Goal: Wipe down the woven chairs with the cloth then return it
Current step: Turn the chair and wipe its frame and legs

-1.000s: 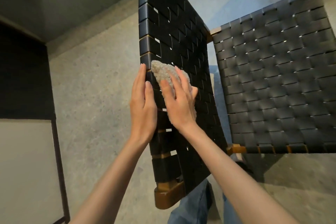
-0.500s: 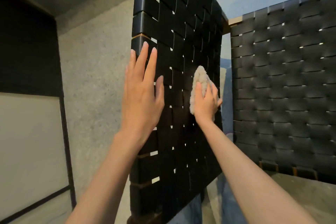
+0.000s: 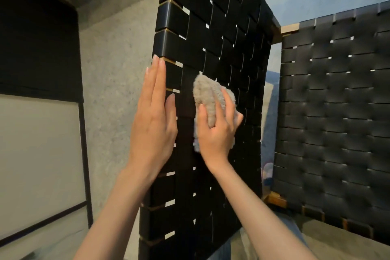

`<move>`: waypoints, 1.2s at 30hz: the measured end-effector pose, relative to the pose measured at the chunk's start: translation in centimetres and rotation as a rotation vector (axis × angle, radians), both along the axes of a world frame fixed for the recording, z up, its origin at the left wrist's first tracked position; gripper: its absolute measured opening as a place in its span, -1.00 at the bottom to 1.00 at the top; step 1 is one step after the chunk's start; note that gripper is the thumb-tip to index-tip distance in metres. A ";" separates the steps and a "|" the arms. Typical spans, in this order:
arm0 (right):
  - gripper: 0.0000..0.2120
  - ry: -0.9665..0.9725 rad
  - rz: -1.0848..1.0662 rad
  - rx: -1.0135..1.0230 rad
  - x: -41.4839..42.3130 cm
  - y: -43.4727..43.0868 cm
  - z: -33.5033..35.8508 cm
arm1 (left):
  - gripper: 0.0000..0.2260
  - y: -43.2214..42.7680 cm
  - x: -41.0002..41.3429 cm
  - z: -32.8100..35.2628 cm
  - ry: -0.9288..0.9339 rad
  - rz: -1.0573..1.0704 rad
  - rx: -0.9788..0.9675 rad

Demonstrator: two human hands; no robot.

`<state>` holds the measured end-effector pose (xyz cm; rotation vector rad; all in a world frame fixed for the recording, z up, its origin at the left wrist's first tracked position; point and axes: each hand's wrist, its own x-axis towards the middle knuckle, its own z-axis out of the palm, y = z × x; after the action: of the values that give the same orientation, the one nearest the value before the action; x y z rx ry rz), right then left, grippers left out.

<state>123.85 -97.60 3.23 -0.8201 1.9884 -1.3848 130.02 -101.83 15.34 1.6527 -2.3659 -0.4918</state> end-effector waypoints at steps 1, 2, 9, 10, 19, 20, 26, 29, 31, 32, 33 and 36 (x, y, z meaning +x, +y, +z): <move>-0.55 -0.021 -0.004 0.034 -0.5 0.3 -1.5 | -0.49 -0.4 -0.1 -0.1 -0.004 0.004 -0.006; -0.54 -0.046 -0.010 0.069 -1.2 0.6 -3.1 | -0.48 -0.7 -0.3 -0.2 -0.013 0.008 -0.010; -0.53 -0.325 -0.191 0.599 -5.8 2.6 -14.0 | -0.48 -1.4 -0.3 -0.8 -0.047 -0.027 -0.055; -0.52 -0.356 -0.201 0.646 -6.4 2.6 -14.9 | -0.47 -1.4 -0.3 -0.9 -0.045 -0.029 -0.061; -0.51 -0.419 -0.224 0.818 -6.9 2.3 -13.5 | -0.48 -1.3 -0.4 -0.7 -0.027 -0.003 -0.050; -0.52 -0.379 -0.205 0.738 -6.3 1.9 -12.1 | -0.48 -1.3 -0.4 -0.6 -0.016 0.000 -0.040; -0.52 -0.269 -0.031 0.110 -3.3 -4.4 0.2 | -0.52 -1.4 -0.3 -0.2 0.048 0.019 0.034; -0.51 -0.189 0.055 -0.070 -3.0 -8.5 5.3 | -0.54 -2.0 -0.3 0.1 0.079 0.019 0.064; -0.53 -0.078 0.087 -0.105 -3.1 -10.4 6.9 | -0.54 -2.8 -0.6 0.1 0.087 0.018 0.076; -0.54 -0.038 0.090 -0.116 -3.1 -10.8 7.0 | -0.54 -3.2 -0.7 0.1 0.086 0.022 0.077; -0.55 -0.006 0.089 -0.129 -3.0 -11.0 6.9 | -0.54 -3.7 -0.8 0.0 0.081 0.024 0.072; -0.54 0.041 0.042 -0.117 -2.9 -10.5 4.6 | -0.51 -4.8 -1.4 -0.1 0.049 0.031 0.030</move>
<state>120.93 -108.08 7.87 -0.9443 1.9236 -1.4821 128.62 -106.62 15.23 1.6680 -2.3060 -0.5584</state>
